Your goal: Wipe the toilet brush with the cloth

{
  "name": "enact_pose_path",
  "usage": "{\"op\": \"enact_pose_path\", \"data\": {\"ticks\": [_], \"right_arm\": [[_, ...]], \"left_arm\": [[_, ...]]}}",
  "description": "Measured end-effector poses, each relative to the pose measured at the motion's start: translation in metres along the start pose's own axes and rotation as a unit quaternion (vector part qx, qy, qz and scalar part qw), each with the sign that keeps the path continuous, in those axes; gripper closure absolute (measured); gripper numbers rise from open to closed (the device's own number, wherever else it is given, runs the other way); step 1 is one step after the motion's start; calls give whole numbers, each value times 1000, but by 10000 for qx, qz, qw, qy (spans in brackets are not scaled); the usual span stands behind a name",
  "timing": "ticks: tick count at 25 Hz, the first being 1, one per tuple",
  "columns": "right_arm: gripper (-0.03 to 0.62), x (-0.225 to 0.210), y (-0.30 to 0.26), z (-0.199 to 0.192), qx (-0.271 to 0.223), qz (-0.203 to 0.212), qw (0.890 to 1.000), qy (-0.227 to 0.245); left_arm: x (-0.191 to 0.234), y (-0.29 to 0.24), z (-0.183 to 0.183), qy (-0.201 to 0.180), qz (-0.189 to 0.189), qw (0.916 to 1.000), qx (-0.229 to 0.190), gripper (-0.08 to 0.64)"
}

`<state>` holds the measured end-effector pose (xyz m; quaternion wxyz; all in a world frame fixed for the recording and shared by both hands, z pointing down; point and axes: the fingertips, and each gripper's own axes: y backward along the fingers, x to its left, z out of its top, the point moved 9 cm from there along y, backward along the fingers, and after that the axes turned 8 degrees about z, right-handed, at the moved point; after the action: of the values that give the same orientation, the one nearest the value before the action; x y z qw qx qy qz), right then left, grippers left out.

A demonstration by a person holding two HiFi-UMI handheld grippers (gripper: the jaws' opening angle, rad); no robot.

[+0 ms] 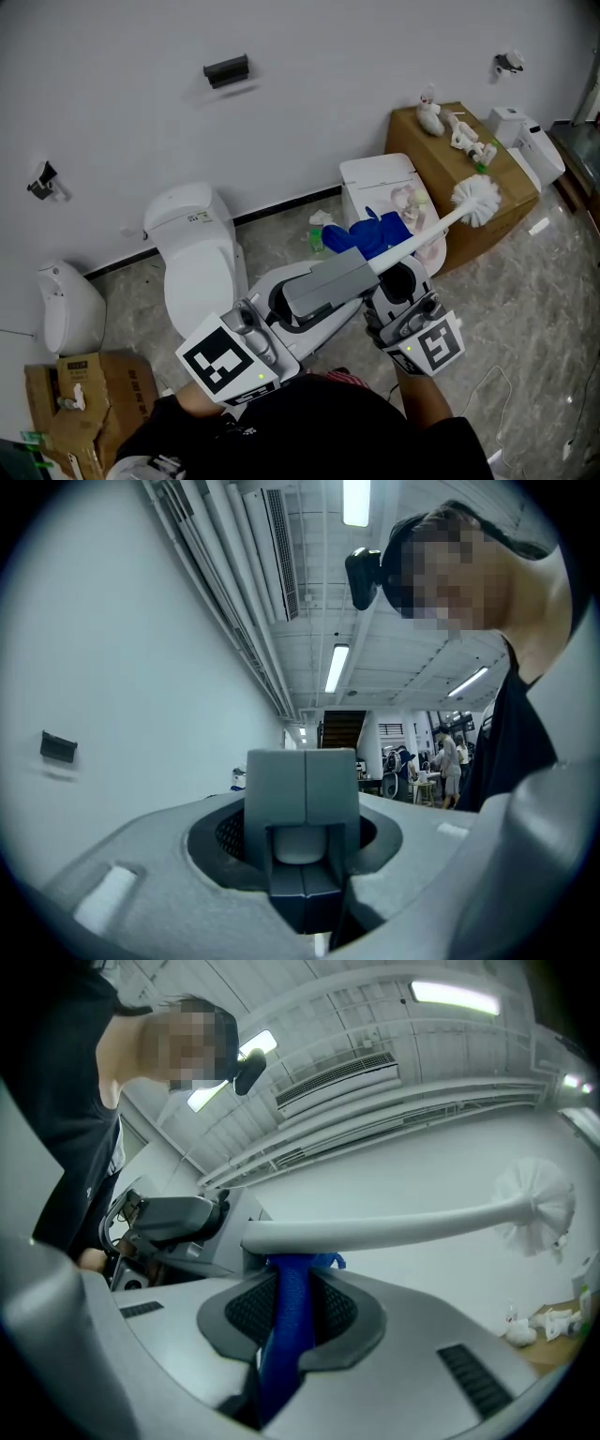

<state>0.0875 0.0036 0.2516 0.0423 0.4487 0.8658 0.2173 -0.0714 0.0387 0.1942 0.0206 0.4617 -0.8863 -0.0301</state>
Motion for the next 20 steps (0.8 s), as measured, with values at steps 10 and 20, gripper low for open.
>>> {"op": "enact_pose_path", "data": {"ticks": [10,20], "right_arm": [[528,-4,-1,-5,-52,27,9997,-241],[528,-11,4,-8,-238,-48,9983,-536]], "left_arm": [[5,-2,-2,-106,28,9999,42,399],[6,-5,-3,-129,22,9999,59,399]]}}
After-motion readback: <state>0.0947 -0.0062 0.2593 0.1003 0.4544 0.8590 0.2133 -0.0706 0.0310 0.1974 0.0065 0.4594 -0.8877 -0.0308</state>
